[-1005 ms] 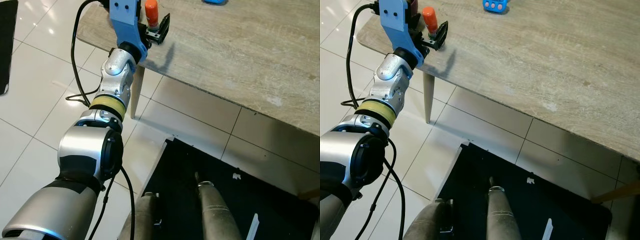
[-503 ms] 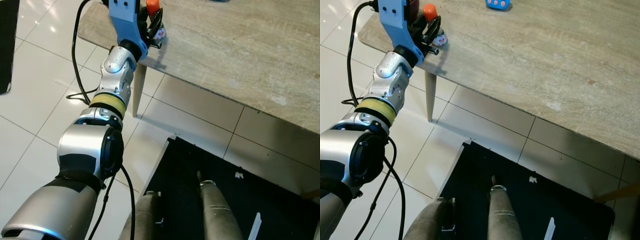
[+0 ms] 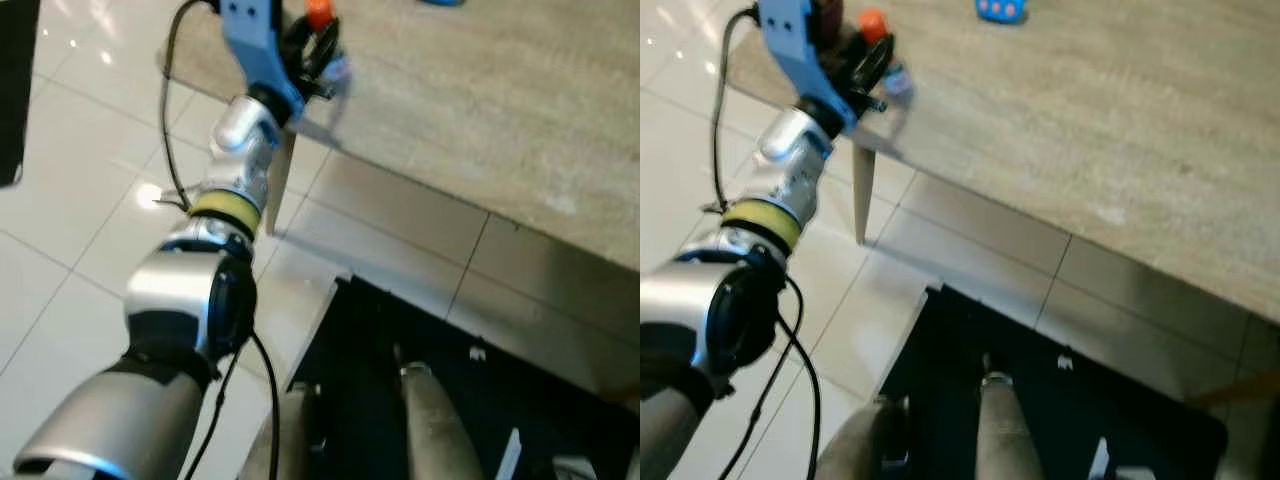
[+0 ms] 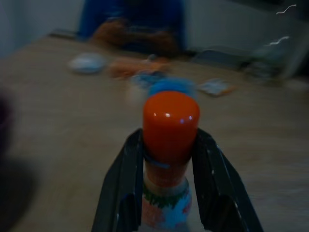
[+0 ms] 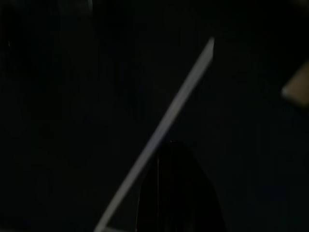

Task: Restocking fridge

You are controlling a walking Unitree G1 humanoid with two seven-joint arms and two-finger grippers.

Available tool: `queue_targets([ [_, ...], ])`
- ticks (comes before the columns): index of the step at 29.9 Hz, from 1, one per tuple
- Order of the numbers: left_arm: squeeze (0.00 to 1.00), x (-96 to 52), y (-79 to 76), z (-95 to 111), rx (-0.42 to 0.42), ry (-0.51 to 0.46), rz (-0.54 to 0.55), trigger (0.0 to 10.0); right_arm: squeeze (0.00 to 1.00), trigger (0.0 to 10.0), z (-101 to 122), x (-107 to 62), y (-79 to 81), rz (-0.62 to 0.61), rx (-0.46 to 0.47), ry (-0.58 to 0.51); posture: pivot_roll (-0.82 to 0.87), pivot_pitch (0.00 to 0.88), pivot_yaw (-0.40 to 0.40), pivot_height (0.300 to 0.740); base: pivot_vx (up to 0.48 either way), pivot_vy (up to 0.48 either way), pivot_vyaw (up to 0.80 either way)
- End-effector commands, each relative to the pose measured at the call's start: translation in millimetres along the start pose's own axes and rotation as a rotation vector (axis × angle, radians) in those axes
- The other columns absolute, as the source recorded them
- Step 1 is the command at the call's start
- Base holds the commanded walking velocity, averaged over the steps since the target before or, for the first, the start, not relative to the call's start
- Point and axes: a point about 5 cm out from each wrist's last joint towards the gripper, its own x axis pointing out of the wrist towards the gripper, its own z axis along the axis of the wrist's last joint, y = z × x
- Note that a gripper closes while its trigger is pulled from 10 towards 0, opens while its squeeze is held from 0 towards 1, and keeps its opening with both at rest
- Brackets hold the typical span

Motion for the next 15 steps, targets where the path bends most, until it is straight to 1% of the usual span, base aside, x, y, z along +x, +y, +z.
queue_targets([
  [1,0.00,-2.3,-2.0,1,-0.002,-0.034,-0.037,1.8,0.00,10.0,-24,-5.8,3.4,0.000,0.015,0.092,-0.16,0.303,0.043,0.740,0.000,0.000,0.00],
  [2,0.00,-2.9,-3.8,2,0.007,-0.038,-0.065,6.5,0.00,10.0,-17,-2.8,4.5,0.002,0.018,0.083,-0.14,0.267,0.041,0.740,0.000,0.000,0.00],
  [3,0.00,-2.9,-3.8,2,0.007,-0.038,-0.065,6.5,0.00,10.0,-17,-2.8,4.5,0.002,0.018,0.083,-0.14,0.267,0.041,0.740,0.000,0.000,0.00],
  [4,0.00,-4.6,-6.1,2,0.021,-0.041,-0.106,10.0,0.00,10.0,-10,0.5,5.6,0.003,0.022,0.072,-0.13,0.239,0.037,0.740,0.000,0.000,0.00],
  [5,0.00,-7.6,-9.1,0,0.040,-0.036,-0.160,10.0,0.00,10.0,-1,4.7,6.8,0.003,0.028,0.060,-0.11,0.209,0.033,0.740,0.000,0.000,0.00],
  [7,0.00,-8.7,-9.8,-1,0.043,-0.031,-0.174,10.0,0.00,10.0,2,5.8,7.0,0.002,0.029,0.058,-0.11,0.209,0.033,0.740,0.000,0.000,0.00],
  [8,0.00,-12.7,-10.6,-3,0.037,-0.023,-0.209,10.0,0.00,10.0,5,7.3,7.4,0.003,0.032,0.055,-0.10,0.186,0.026,0.740,0.000,0.000,0.00],
  [9,0.00,-17.8,-11.6,-5,0.036,-0.016,-0.248,10.0,0.00,10.0,8,8.6,8.3,0.004,0.035,0.053,-0.10,0.181,0.025,0.740,0.000,0.000,0.00],
  [10,0.00,-17.8,-11.6,-5,0.036,-0.016,-0.248,10.0,0.00,10.0,8,8.6,8.3,0.004,0.035,0.053,-0.10,0.181,0.025,0.740,0.000,0.000,0.00],
  [11,0.00,-22.7,-12.4,-9,0.036,-0.003,-0.281,10.0,0.00,10.0,11,9.9,9.2,0.005,0.037,0.052,-0.09,0.165,0.022,0.740,0.000,0.000,0.00],
  [12,0.00,-33.4,-12.7,-16,0.028,0.029,-0.325,10.0,0.00,10.0,13,11.2,11.1,0.011,0.037,0.055,-0.07,0.149,0.014,0.740,0.000,0.000,0.00],
  [13,0.00,-40.3,-13.0,-21,0.022,0.052,-0.350,10.0,0.00,10.0,15,12.1,12.1,0.014,0.037,0.057,-0.07,0.147,0.012,0.740,0.000,0.000,0.00],
  [14,0.00,-50.6,-13.5,-29,0.007,0.088,-0.380,10.0,0.00,10.0,15,12.7,13.2,0.017,0.038,0.061,-0.06,0.141,0.008,0.740,0.000,0.000,0.00],
  [15,0.00,-50.6,-13.5,-29,0.007,0.088,-0.380,10.0,0.00,10.0,15,12.7,13.2,0.017,0.038,0.061,-0.06,0.141,0.008,0.740,0.000,0.000,0.00],
])
